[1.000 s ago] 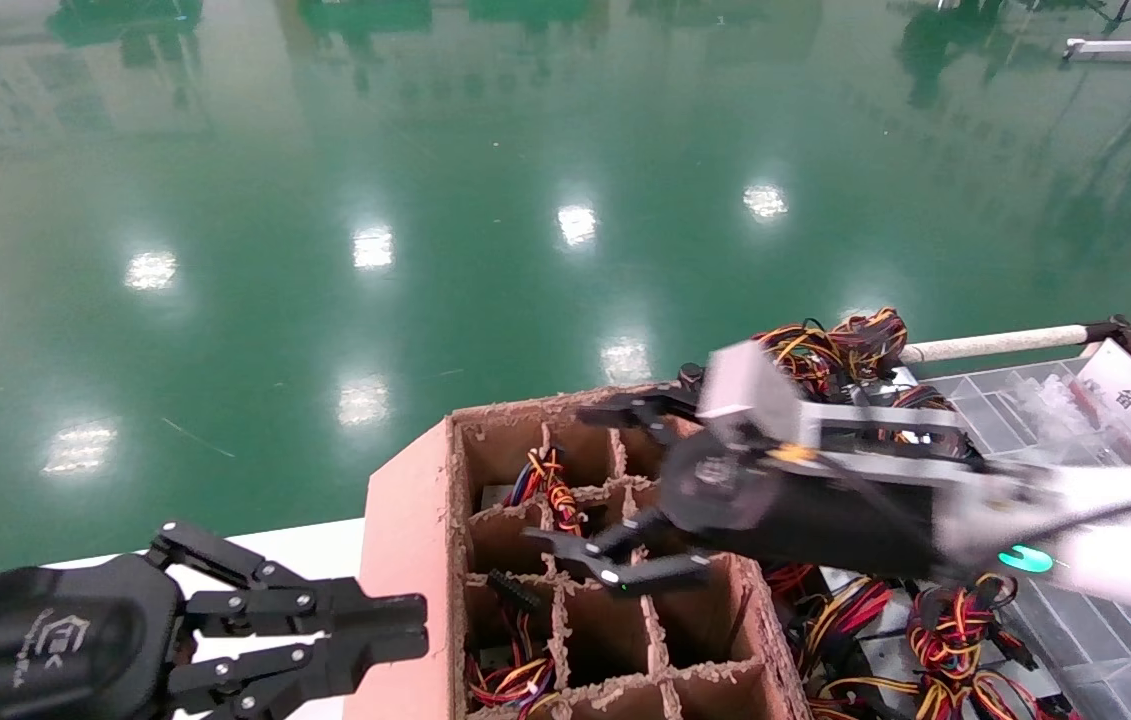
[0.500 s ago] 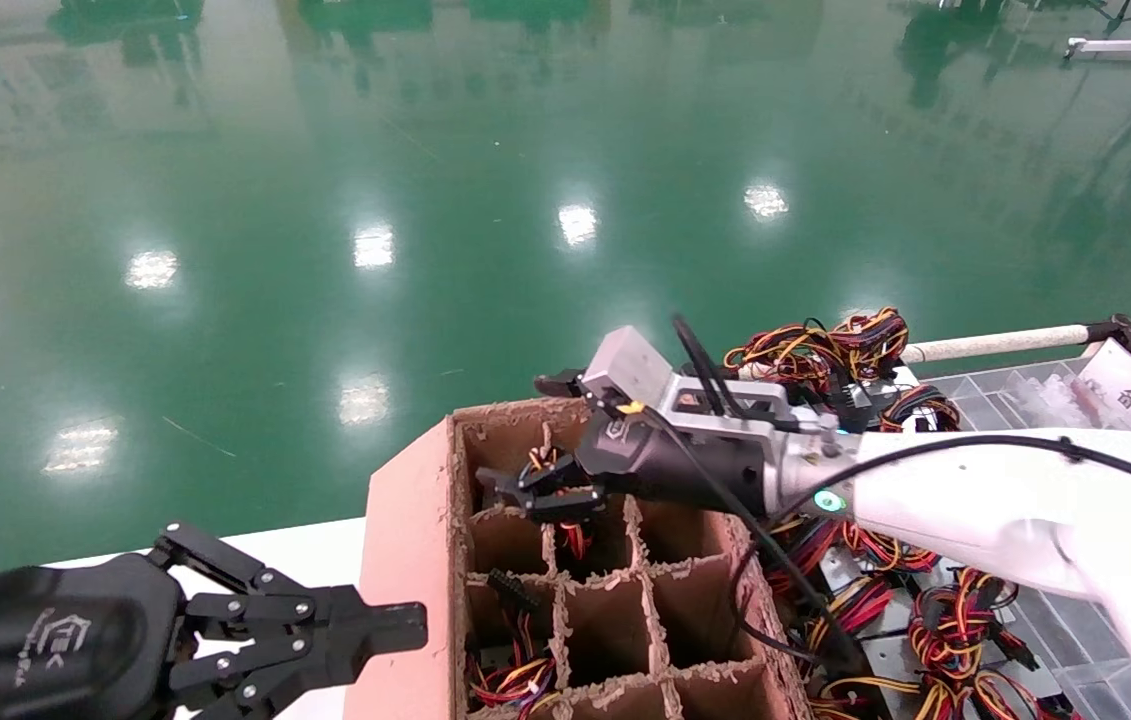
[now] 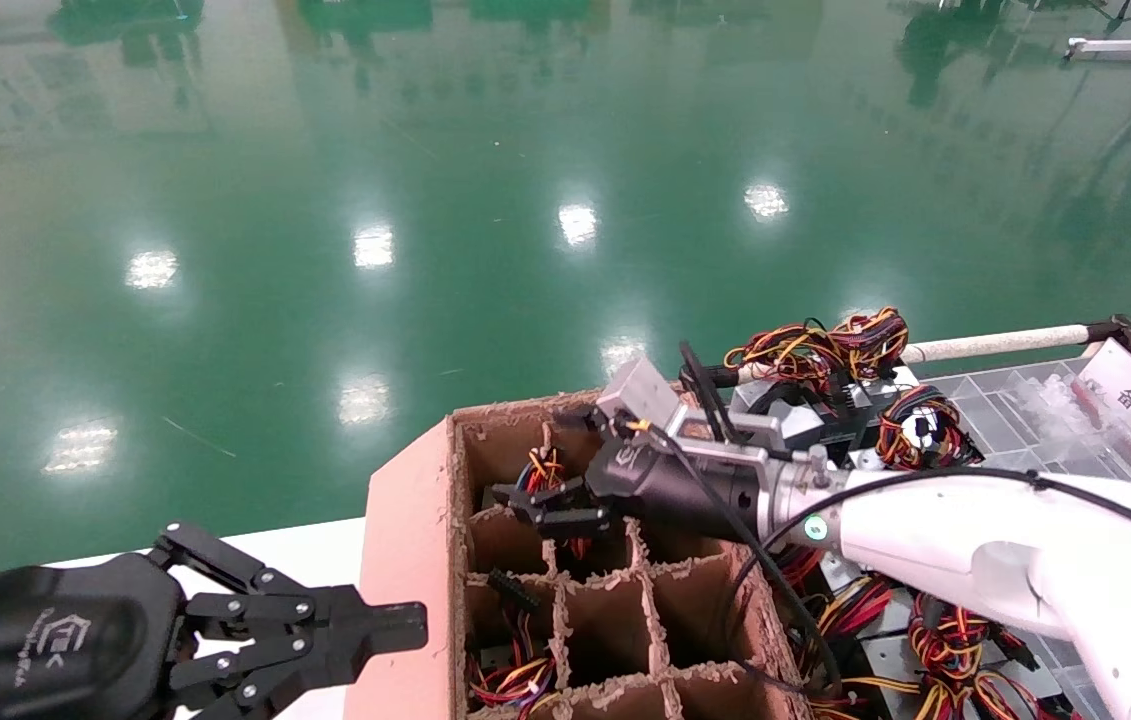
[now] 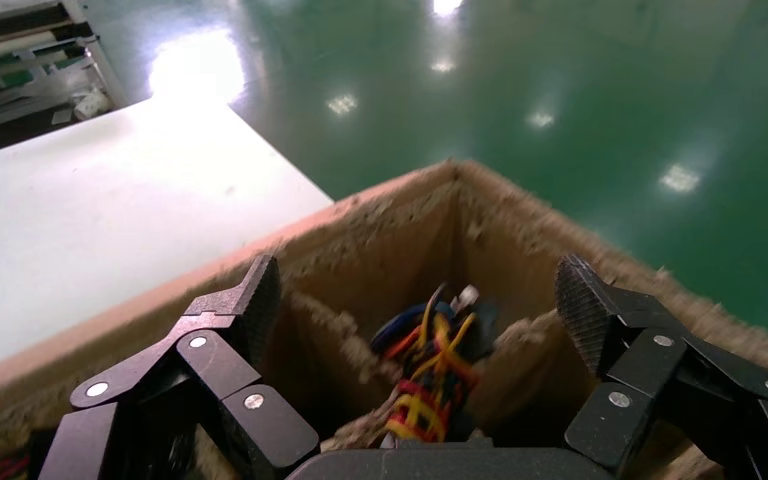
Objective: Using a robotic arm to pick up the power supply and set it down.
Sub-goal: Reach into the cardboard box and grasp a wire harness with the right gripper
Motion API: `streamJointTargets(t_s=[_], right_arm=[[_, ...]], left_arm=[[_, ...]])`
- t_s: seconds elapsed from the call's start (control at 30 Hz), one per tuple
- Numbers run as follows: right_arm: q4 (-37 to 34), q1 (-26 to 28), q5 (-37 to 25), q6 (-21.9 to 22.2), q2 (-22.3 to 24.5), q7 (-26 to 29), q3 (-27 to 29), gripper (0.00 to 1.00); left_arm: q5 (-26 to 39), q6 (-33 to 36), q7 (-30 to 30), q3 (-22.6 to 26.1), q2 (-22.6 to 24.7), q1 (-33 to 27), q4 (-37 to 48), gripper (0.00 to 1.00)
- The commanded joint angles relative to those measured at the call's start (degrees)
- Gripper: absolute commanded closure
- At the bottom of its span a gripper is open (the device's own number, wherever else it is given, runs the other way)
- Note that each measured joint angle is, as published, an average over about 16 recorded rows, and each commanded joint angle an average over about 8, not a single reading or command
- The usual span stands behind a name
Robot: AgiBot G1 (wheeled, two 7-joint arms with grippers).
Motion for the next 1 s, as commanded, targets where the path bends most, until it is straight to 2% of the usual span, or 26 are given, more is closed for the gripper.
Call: streamJointTargets(t_s=[0.03, 0.23, 0.3, 0.5, 0.57, 1.0], right_arm=[[-1.69, -0.01, 0.11, -0.39, -0.33, -0.57, 0.02, 1.0], [-4.86, 0.57, 0.16, -0.66, -1.21, -2.58, 0.06, 1.0], [-5.78, 0.76, 0.18, -0.8, -1.46, -3.12, 0.07, 1.0], [-8.14, 1.06, 0.2, -0.95, -1.98, -4.5, 0.09, 1.0], [-8.81, 1.13, 0.22, -0.9, -2.09, -4.91, 0.11, 1.0], [-11.92, 1.4, 0.44, -0.86, -2.62, -6.94, 0.25, 1.0]], left_arm=[[-0.01, 0.0, 0.0, 0.01, 0.0, 0.0, 0.0, 1.0], [-0.02, -0.02, 0.02, 0.04, -0.01, -0.01, 0.0, 0.99], [-0.03, -0.02, 0.02, 0.04, -0.02, -0.01, 0.0, 0.9], [-0.05, -0.03, 0.04, 0.07, -0.03, -0.01, 0.0, 0.17], [-0.05, -0.03, 0.04, 0.08, -0.03, -0.02, 0.0, 0.01], [-0.09, -0.06, 0.07, 0.13, -0.06, -0.03, 0.0, 0.0]])
